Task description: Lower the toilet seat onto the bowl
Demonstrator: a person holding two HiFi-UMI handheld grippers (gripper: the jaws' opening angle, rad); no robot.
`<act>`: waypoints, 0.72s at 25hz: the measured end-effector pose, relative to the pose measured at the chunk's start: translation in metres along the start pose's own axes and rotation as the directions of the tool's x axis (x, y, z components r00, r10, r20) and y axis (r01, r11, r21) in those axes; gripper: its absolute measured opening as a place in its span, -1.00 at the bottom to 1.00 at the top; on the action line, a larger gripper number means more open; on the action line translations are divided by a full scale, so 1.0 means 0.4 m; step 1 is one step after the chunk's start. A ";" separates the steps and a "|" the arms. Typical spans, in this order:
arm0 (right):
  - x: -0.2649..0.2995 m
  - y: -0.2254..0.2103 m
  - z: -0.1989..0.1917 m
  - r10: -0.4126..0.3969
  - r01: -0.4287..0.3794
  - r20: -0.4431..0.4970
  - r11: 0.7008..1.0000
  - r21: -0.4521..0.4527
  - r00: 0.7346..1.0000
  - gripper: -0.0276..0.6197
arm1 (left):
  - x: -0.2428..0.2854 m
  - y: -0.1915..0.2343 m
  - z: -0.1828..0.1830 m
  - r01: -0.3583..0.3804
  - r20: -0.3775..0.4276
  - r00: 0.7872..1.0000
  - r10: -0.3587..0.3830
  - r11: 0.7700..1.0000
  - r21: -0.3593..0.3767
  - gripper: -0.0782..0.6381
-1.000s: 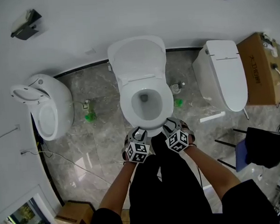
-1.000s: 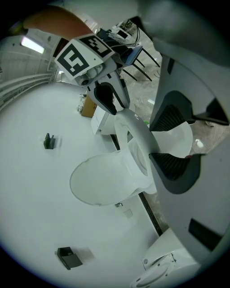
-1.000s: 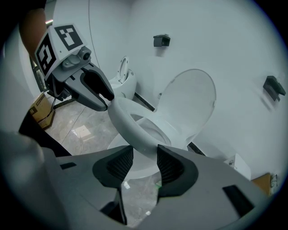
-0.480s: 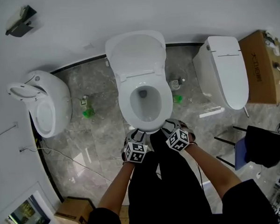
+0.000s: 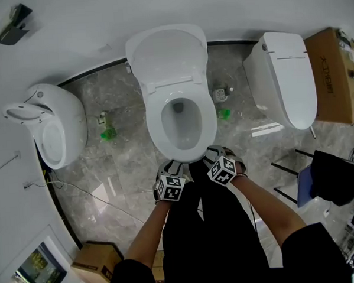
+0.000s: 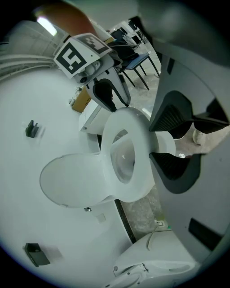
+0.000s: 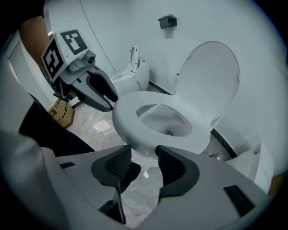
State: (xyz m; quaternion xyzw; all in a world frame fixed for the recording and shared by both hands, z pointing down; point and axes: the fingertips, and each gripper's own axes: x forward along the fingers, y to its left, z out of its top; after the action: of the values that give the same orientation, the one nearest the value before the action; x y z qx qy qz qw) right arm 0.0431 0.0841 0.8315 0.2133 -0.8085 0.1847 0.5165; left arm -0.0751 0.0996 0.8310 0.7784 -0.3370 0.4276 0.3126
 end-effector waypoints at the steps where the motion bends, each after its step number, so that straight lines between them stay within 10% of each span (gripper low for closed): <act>1: 0.006 0.004 -0.006 0.009 -0.009 -0.007 1.000 0.010 1.000 -0.29 | 0.006 -0.002 -0.009 0.003 -0.008 1.000 -0.003 1.000 -0.002 -0.34; 18: 0.153 0.052 -0.120 0.059 -0.049 -0.088 0.993 0.108 0.994 -0.33 | 0.142 -0.015 -0.150 0.054 -0.039 0.998 -0.058 0.994 -0.090 -0.37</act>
State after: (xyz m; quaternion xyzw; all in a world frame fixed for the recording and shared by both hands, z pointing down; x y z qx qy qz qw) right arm 0.0452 0.1170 0.9050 0.2099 -0.7787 0.2508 0.5354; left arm -0.0742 0.1350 0.9060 0.7640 -0.3271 0.4191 0.3657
